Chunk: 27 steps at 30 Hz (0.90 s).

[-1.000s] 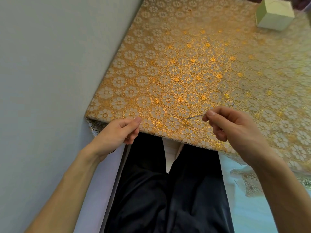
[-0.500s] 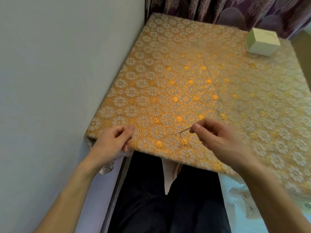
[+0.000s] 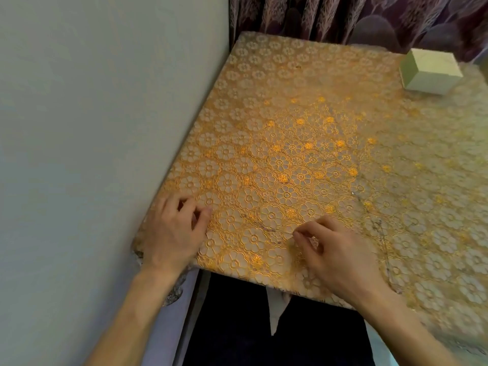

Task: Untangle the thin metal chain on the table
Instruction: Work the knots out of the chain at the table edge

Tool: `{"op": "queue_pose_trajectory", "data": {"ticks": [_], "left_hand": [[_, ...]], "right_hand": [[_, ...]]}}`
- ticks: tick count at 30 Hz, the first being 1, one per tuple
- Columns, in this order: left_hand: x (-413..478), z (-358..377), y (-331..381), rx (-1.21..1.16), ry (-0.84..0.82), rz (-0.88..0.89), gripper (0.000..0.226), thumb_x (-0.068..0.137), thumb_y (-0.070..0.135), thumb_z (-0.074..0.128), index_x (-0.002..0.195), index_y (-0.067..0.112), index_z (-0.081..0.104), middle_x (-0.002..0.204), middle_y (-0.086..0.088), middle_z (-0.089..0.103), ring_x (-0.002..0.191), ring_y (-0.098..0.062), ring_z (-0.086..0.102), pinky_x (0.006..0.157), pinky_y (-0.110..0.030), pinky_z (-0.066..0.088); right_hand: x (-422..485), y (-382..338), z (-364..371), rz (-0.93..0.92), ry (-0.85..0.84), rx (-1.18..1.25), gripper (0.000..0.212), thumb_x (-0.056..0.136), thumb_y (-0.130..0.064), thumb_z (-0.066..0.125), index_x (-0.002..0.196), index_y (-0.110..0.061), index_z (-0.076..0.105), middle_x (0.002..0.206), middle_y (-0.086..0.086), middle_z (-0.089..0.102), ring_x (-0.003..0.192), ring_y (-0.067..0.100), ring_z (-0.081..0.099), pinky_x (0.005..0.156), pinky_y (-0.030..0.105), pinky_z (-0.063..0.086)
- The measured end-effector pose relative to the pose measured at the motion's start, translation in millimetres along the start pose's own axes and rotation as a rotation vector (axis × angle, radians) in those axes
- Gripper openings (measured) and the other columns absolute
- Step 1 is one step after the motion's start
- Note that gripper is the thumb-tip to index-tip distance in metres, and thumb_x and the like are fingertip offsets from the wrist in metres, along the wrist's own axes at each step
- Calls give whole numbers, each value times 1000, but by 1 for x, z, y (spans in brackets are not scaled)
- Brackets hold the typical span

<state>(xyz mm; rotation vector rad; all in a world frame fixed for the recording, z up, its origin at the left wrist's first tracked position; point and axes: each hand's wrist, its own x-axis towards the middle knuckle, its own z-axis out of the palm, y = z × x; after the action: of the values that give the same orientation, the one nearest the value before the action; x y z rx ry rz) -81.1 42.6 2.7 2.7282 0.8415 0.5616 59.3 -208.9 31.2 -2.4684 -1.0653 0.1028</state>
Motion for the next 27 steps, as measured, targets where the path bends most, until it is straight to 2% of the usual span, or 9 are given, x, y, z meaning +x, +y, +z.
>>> {"op": "queue_pose_trajectory", "data": {"ticks": [3,7,8,12,14,16,20,27], "left_hand": [[-9,6,-2,54,48,88,38,94,45,61,78,11,65,96,-9,63,91,-31,58,77,-47,49],[-11,4,6,37,28,53,35,95,44,60,84,11,65,98,-8,63,91,-32,57,74,-48,47],[-12,3,12,11,16,48,32,95,43,60,88,12,67,99,-7,63,93,-32,57,76,-47,46],[-12,1,48,-163,-104,120,24,91,37,64,103,16,70,105,0,65,102,-21,55,88,-27,39],[-12,5,64,-246,-196,176,25,91,37,64,107,19,70,108,3,64,105,-18,56,93,-33,44],[-12,9,74,-292,-232,214,23,91,35,65,108,19,71,109,4,65,106,-18,58,92,-40,47],[-12,16,79,-269,-260,294,27,88,35,69,112,24,74,111,4,66,108,-19,58,93,-39,44],[-11,25,78,-260,-236,325,26,87,43,72,109,30,78,112,5,69,107,-25,59,87,-48,45]], "right_hand": [[-13,16,14,-101,122,-96,21,97,-39,59,97,-25,75,91,-4,63,78,23,61,52,36,50],[-21,24,23,-194,256,-140,19,99,-32,64,98,-17,77,92,3,67,78,26,58,59,39,51],[-22,25,25,-199,274,-133,19,99,-31,65,98,-16,78,92,4,68,77,26,57,62,39,50],[-25,26,30,-194,299,-110,19,98,-28,67,100,-14,79,93,6,69,79,28,58,69,42,51],[-25,26,31,-183,318,-107,18,97,-27,68,99,-14,79,93,6,69,80,29,59,70,43,51],[-26,26,32,-172,322,-88,17,97,-26,69,99,-13,79,92,7,69,79,30,59,71,43,51],[-29,30,31,-151,315,-79,17,97,-25,68,98,-13,80,92,7,69,82,31,61,71,44,51],[-34,38,30,-153,309,-25,14,95,-20,70,99,-11,80,90,9,70,79,31,61,74,41,51]]}}
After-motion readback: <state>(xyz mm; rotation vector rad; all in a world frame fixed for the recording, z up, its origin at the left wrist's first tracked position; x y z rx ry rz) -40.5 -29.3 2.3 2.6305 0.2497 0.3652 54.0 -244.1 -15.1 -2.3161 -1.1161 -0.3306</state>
